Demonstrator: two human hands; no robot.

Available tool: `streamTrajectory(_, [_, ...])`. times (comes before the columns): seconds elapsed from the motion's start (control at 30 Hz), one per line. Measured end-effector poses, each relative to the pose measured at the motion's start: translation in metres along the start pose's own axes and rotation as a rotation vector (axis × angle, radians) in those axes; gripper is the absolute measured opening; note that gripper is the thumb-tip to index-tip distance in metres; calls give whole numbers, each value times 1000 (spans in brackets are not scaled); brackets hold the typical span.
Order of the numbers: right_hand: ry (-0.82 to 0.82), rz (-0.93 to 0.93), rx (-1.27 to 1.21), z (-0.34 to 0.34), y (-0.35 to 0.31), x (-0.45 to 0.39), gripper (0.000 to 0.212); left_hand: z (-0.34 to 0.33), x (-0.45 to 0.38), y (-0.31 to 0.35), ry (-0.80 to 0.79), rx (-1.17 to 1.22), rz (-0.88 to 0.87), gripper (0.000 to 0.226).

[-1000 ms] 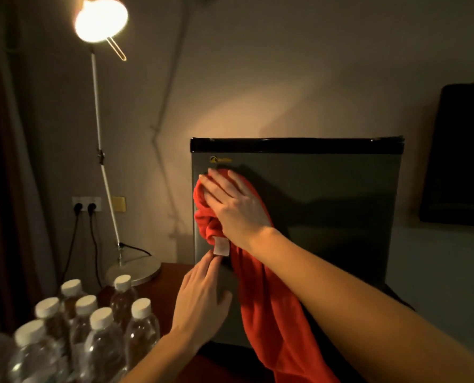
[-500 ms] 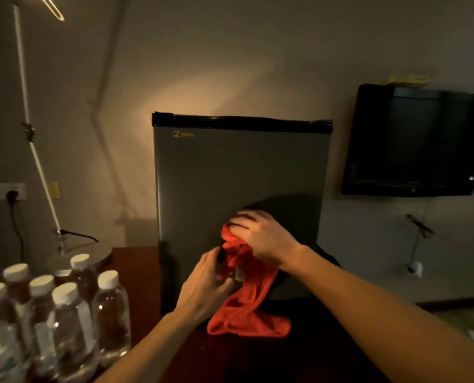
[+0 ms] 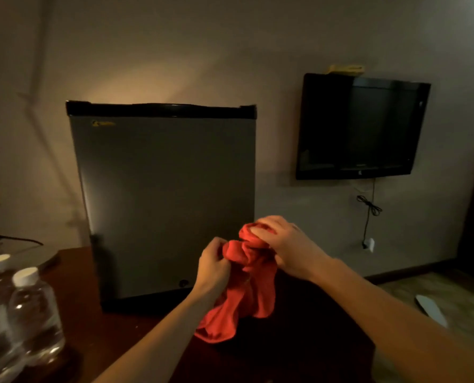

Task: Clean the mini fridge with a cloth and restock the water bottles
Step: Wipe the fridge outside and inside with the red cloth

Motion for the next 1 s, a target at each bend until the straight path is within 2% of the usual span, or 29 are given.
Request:
streamTrajectory(0.1, [-102,-128,-173,-30,24,30,80,-15,1,6,51,62,11,13])
streamTrajectory(0.2, [-177,-181,-347,-51,30,43,108,-29,0,5,96,142,37,16])
streamTrajectory(0.23, [-175,-201,-402,-55,31,42,119,-33,-1,6,106,163,35,16])
streamTrajectory(0.3, [-47,-199,-480,-59,33,34,126,-43,-2,9,111,193,22,16])
streamTrajectory(0.4, [181,-165,-507,-66,38,20,97,-53,-9,11,110,199,-20,15])
streamTrajectory(0.47, [225,-207,-635,-76,49,14,77,-52,-19,13,114,142,-85,5])
streamTrajectory(0.53, [235,-222,-730,-84,63,5,64,-53,-29,15,113,67,-148,8])
streamTrajectory(0.73, [358,-116,-762,-92,99,-23,55,-67,-60,12,236,-162,-296,15])
streamTrajectory(0.9, [261,-131,-702,-83,130,-32,48,-86,-74,24,365,-314,-289,13])
streamTrajectory(1.0, [193,-164,-709,-63,153,-39,47,-96,-77,45,392,-399,-226,25])
Point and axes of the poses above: each hand's wrist, its own x-axis away from the middle knuckle, its own z-axis out of the back of the hand, y = z × x, the point moved 5 cm from there along -x, towards the middle knuckle, and after that the axes turned 5 degrees about z, right-handed, at the moved point
